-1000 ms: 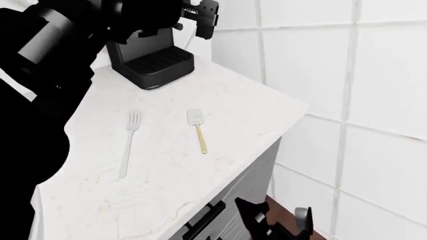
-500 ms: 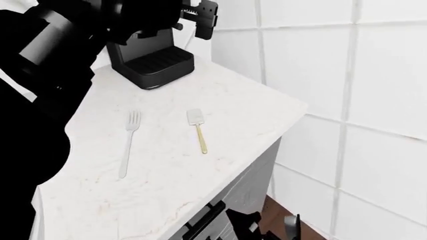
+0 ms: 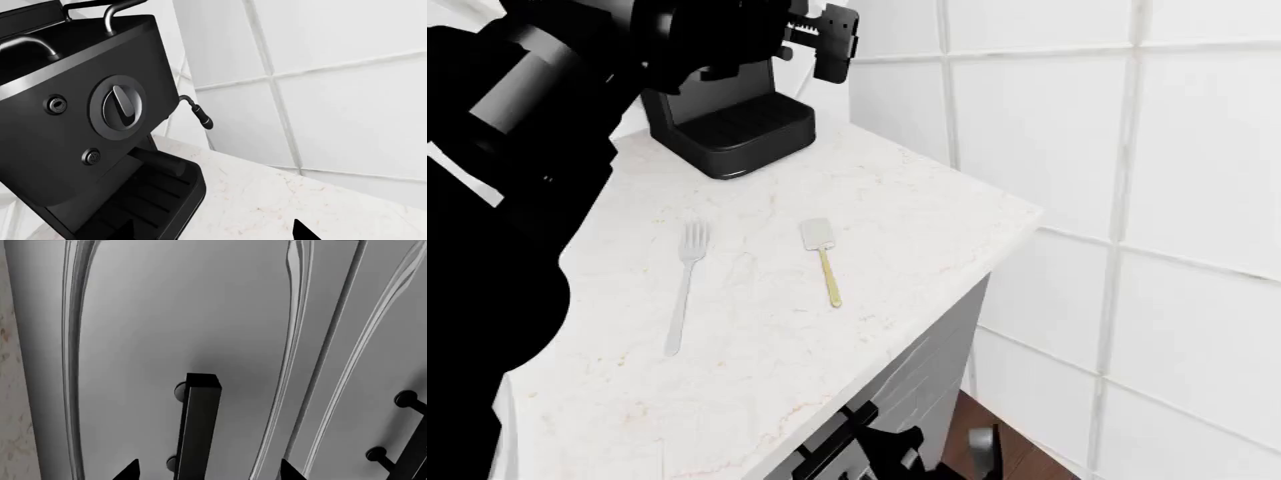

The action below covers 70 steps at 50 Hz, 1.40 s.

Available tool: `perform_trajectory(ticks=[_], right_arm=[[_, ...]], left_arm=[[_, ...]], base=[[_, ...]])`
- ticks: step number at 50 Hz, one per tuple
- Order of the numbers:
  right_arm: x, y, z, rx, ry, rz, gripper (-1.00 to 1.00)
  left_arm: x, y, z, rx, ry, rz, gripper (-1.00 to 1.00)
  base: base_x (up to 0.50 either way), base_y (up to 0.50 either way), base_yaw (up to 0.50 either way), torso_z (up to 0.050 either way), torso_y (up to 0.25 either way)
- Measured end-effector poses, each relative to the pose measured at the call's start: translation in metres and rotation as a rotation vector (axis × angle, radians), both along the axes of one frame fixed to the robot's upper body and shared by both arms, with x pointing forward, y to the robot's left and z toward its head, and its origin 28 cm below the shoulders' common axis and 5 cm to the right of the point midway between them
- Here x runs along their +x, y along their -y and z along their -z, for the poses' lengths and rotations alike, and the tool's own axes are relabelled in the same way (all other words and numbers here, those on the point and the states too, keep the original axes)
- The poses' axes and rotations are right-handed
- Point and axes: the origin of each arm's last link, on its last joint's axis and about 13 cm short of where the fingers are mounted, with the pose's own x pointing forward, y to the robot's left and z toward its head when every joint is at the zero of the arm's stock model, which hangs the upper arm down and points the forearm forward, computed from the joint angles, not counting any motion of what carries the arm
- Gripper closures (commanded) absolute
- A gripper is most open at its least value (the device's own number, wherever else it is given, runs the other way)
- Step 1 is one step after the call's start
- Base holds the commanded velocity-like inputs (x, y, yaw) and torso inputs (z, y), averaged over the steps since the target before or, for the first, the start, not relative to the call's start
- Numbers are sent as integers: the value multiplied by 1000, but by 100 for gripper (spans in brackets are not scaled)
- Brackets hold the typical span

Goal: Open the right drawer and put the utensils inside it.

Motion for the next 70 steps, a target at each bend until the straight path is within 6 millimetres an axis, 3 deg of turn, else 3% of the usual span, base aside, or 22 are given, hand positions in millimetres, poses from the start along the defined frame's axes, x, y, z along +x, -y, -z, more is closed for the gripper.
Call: perform_trajectory(ticks=[35, 36, 60, 70], right_arm=[[32, -21, 1, -17, 17, -108, -100], [32, -22, 1, -18, 17, -111, 100], [34, -24, -1, -38, 31, -122, 100], [17, -16, 0, -46, 44, -91, 100]], left_arm=[[1, 3, 6, 11, -7, 7, -100], [1, 3, 6, 12, -7, 7, -100], [2, 2, 8, 11, -9, 4, -100], [2, 0, 8, 5, -12, -1, -100]], base=[[0, 0, 0, 0, 0], [0, 0, 0, 0, 0], [0, 0, 0, 0, 1], [-3, -1, -3, 0, 1]])
